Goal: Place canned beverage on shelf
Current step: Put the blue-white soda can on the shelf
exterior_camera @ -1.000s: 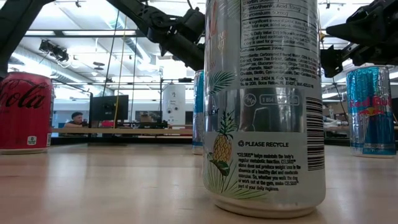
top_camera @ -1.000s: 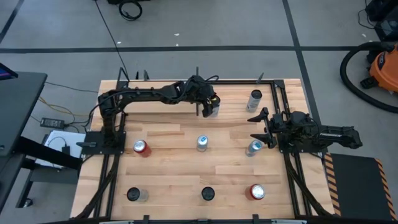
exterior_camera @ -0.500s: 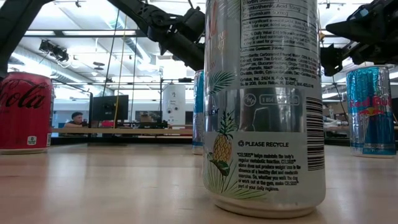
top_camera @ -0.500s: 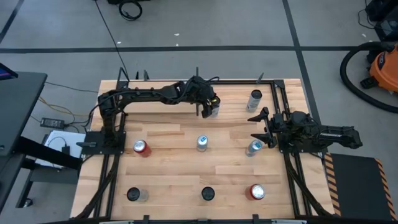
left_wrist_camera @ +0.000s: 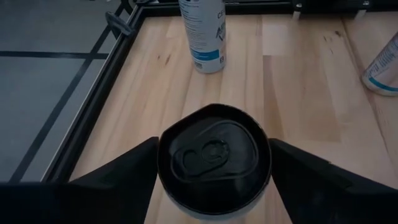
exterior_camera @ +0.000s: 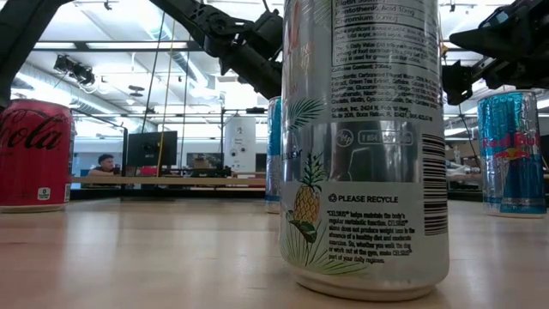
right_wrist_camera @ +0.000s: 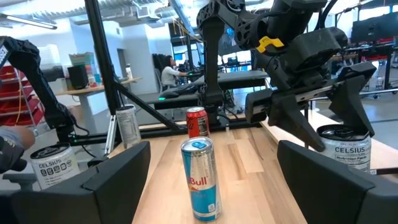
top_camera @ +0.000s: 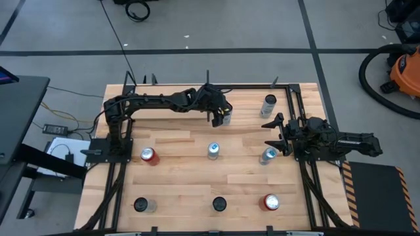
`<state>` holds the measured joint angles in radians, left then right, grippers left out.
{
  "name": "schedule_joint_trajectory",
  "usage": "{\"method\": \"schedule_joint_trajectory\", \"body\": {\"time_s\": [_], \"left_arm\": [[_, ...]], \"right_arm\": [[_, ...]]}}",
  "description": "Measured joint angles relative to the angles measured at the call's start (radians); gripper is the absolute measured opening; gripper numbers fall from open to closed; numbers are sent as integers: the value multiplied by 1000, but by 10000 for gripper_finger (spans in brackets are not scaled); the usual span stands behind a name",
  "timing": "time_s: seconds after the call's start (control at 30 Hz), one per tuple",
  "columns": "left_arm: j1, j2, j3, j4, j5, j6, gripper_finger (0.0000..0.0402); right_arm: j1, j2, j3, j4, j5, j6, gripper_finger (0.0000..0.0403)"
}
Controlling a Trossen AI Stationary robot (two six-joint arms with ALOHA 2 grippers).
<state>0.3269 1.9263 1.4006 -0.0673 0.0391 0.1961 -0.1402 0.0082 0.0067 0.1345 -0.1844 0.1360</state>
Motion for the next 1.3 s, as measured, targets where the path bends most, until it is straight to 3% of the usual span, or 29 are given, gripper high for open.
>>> {"method": "schedule_joint_trajectory", "body": {"time_s": [0.2, 0.53, 0.9, 1.3], "left_arm": [[0, 0, 0, 5, 1, 1, 253], [-12, -1, 24, -24, -4, 3, 253], [-33, -2, 244, -269, 2, 9, 253], [-7, -4, 617, -641, 0, 34, 258]], "right_arm": [[0, 0, 0, 0, 0, 0, 361], [0, 0, 0, 0, 0, 0, 361], [0, 0, 0, 0, 0, 0, 361], [0, 0, 0, -1, 0, 0, 361]]}}
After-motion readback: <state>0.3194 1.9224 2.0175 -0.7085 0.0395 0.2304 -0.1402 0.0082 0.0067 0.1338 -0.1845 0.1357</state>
